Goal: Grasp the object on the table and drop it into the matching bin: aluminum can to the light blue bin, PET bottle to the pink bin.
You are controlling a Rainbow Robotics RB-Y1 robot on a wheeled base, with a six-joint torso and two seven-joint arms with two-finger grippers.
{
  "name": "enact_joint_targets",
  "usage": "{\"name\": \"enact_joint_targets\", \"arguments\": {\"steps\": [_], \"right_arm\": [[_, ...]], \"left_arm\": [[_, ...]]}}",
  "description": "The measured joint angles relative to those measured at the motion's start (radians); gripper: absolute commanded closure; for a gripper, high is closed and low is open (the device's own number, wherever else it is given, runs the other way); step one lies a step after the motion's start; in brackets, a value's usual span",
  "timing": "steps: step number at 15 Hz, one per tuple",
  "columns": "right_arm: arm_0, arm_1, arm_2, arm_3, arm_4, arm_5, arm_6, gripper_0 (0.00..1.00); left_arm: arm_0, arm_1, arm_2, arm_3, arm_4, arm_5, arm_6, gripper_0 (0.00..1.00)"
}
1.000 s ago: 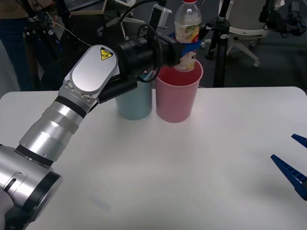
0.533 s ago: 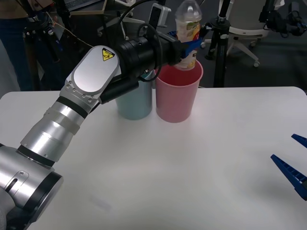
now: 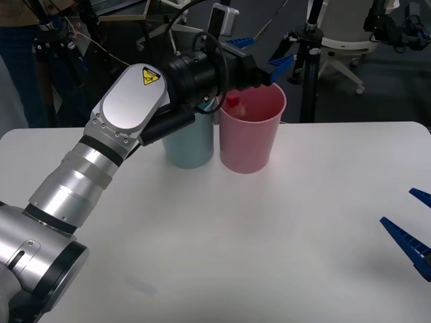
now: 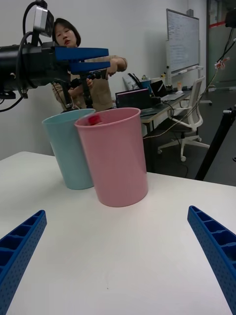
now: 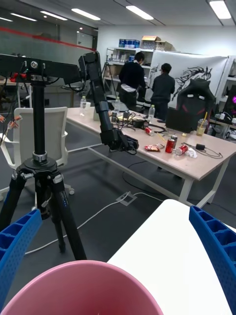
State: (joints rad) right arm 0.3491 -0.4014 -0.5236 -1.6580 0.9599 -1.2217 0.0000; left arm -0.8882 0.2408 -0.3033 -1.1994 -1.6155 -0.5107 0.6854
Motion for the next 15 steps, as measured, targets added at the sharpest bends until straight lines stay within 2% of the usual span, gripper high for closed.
{"name": "enact_joint_targets", "arguments": {"steps": [5, 8, 11, 15], "right_arm": [[0.000, 0.000, 0.000, 0.000, 0.000, 0.000, 0.000, 0.00], [0.000, 0.000, 0.000, 0.000, 0.000, 0.000, 0.000, 0.00], [0.000, 0.000, 0.000, 0.000, 0.000, 0.000, 0.000, 0.00], [0.000, 0.000, 0.000, 0.000, 0.000, 0.000, 0.000, 0.00]], "left_arm": [[0.001, 0.000, -0.013, 0.000, 0.034, 0.003, -0.009, 0.00], [0.003, 0.020, -0.033, 0.000, 0.098, 0.003, -0.050, 0.00], [0.003, 0.073, -0.077, 0.000, 0.247, 0.003, -0.160, 0.00], [0.003, 0.171, -0.160, -0.014, 0.497, 0.002, -0.314, 0.00]]}}
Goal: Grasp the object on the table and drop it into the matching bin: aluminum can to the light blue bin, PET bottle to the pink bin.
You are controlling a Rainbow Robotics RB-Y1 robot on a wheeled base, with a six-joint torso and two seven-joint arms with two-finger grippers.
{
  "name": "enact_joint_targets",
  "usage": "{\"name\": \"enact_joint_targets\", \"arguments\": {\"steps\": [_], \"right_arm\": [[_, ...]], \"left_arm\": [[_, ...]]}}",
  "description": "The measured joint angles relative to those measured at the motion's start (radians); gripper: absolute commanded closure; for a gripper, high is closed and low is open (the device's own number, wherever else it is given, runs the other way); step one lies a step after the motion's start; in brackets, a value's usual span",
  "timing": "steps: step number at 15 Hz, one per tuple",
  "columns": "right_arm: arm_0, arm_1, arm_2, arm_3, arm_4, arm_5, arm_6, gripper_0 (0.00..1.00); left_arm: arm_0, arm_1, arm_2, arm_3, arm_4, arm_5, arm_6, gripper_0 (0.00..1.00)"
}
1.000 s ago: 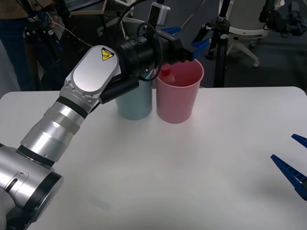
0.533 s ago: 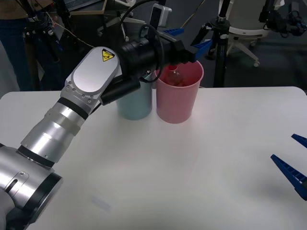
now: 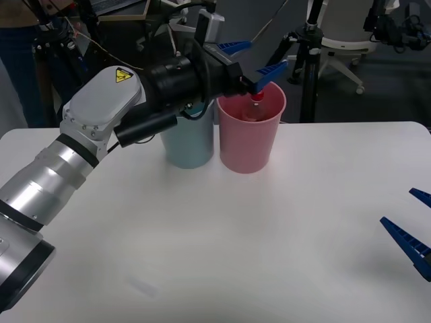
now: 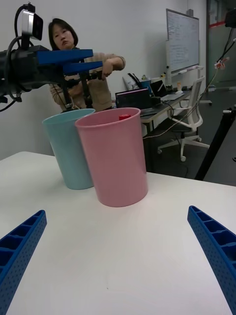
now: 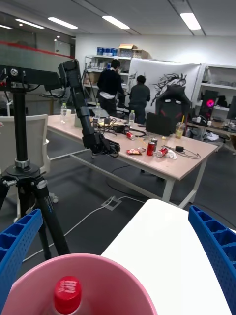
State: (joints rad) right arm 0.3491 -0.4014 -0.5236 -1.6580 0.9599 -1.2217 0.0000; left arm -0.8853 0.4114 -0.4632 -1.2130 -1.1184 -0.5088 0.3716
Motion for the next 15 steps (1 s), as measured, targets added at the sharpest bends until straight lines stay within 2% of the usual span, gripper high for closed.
{"name": "enact_joint_targets", "arguments": {"steps": [4, 7, 12, 15], "right_arm": [[0.000, 0.000, 0.000, 0.000, 0.000, 0.000, 0.000, 0.00], [0.000, 0.000, 0.000, 0.000, 0.000, 0.000, 0.000, 0.00], [0.000, 0.000, 0.000, 0.000, 0.000, 0.000, 0.000, 0.00], [0.000, 0.000, 0.000, 0.000, 0.000, 0.000, 0.000, 0.00]], "left_arm": [[0.003, 0.120, -0.061, -0.040, 0.199, -0.047, -0.121, 0.00], [0.029, 0.189, -0.063, -0.073, 0.264, -0.104, -0.149, 0.00], [0.149, 0.361, -0.063, -0.247, 0.376, -0.106, -0.171, 0.00], [0.239, 0.462, -0.042, -0.329, 0.475, -0.110, -0.259, 0.00]]}}
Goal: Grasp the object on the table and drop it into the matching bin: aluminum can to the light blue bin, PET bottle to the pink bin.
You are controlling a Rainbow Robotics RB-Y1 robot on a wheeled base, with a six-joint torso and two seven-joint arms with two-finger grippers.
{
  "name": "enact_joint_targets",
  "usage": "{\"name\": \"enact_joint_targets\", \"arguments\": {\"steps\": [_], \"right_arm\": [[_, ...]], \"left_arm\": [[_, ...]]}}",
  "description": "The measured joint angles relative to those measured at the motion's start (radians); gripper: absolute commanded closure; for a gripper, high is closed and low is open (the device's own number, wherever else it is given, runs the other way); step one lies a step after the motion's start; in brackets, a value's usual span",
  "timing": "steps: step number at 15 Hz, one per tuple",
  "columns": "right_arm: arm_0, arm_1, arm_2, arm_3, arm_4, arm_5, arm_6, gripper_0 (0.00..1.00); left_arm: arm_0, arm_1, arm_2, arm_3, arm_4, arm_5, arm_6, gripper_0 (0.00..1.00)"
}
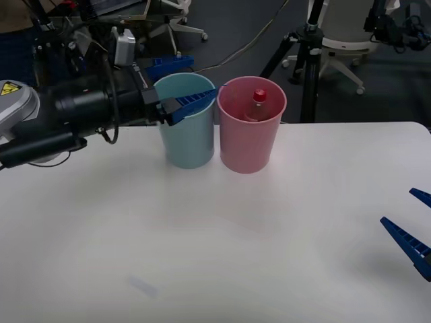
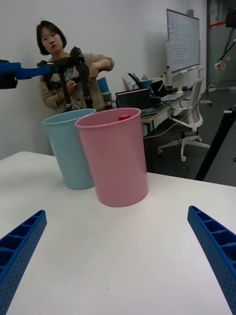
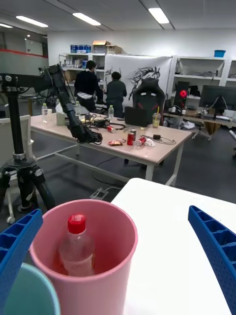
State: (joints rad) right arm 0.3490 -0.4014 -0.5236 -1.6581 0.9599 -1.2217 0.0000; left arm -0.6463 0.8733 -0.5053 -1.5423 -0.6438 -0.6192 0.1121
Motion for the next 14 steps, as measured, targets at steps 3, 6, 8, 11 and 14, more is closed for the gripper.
{"name": "enact_joint_targets", "arguments": {"steps": [3, 6, 8, 11, 14], "right_arm": [[0.000, 0.000, 0.000, 0.000, 0.000, 0.000, 0.000, 0.00], [0.000, 0.000, 0.000, 0.000, 0.000, 0.000, 0.000, 0.00], [0.000, 0.000, 0.000, 0.000, 0.000, 0.000, 0.000, 0.00], [0.000, 0.000, 0.000, 0.000, 0.000, 0.000, 0.000, 0.00], [0.000, 0.000, 0.000, 0.000, 0.000, 0.000, 0.000, 0.00]], "left_arm": [[0.136, 0.055, 0.110, -0.050, 0.026, -0.046, -0.058, 0.00], [0.277, 0.053, 0.262, -0.061, -0.027, -0.141, -0.059, 0.00], [0.383, 0.053, 0.346, -0.089, -0.034, -0.160, -0.062, 0.00], [0.542, 0.005, 0.512, -0.138, -0.105, -0.213, -0.060, 0.00], [0.651, -0.107, 0.682, -0.155, -0.238, -0.303, -0.031, 0.00]]}}
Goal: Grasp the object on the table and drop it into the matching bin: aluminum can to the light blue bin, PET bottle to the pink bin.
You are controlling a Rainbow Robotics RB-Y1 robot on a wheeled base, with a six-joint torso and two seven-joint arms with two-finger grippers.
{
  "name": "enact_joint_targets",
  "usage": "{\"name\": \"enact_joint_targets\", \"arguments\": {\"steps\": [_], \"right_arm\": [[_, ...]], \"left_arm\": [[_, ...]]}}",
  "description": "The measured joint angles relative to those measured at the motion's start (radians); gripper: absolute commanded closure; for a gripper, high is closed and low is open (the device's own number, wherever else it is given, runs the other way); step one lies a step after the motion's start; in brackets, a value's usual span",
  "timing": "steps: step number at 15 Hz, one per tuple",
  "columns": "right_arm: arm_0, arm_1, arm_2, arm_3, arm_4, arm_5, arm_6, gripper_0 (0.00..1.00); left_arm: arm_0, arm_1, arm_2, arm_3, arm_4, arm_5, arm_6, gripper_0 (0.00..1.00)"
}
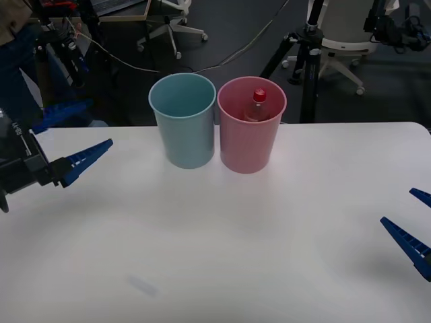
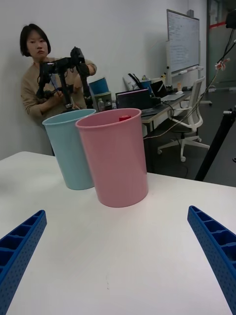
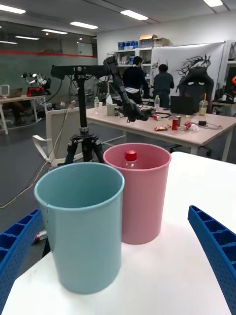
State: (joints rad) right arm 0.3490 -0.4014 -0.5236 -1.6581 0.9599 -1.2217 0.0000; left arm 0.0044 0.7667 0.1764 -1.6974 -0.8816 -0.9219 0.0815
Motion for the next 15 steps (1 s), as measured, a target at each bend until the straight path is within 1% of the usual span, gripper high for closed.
{"name": "enact_joint_targets", "arguments": {"steps": [2, 4, 5, 7, 8, 10, 13, 15], "right_arm": [[0.000, 0.000, 0.000, 0.000, 0.000, 0.000, 0.000, 0.00], [0.000, 0.000, 0.000, 0.000, 0.000, 0.000, 0.000, 0.00], [0.000, 0.000, 0.000, 0.000, 0.000, 0.000, 0.000, 0.00], [0.000, 0.000, 0.000, 0.000, 0.000, 0.000, 0.000, 0.00], [0.000, 0.000, 0.000, 0.000, 0.000, 0.000, 0.000, 0.00], [0.000, 0.000, 0.000, 0.000, 0.000, 0.000, 0.000, 0.00], [0.000, 0.000, 0.000, 0.000, 0.000, 0.000, 0.000, 0.00], [0.000, 0.000, 0.000, 0.000, 0.000, 0.000, 0.000, 0.00]], "left_arm": [[0.054, -0.081, 0.084, -0.009, -0.079, -0.025, 0.019, 0.00], [0.101, -0.179, 0.170, -0.039, -0.179, -0.058, 0.052, 0.00], [0.127, -0.224, 0.210, -0.066, -0.230, -0.083, 0.094, 0.00], [0.188, -0.289, 0.263, -0.131, -0.291, -0.109, 0.157, 0.00], [0.222, -0.316, 0.280, -0.159, -0.302, -0.109, 0.162, 0.00], [0.290, -0.344, 0.297, -0.199, -0.304, -0.109, 0.158, 0.00], [0.385, -0.354, 0.316, -0.226, -0.278, -0.116, 0.138, 0.00], [0.430, -0.354, 0.323, -0.226, -0.247, -0.121, 0.083, 0.00]]}}
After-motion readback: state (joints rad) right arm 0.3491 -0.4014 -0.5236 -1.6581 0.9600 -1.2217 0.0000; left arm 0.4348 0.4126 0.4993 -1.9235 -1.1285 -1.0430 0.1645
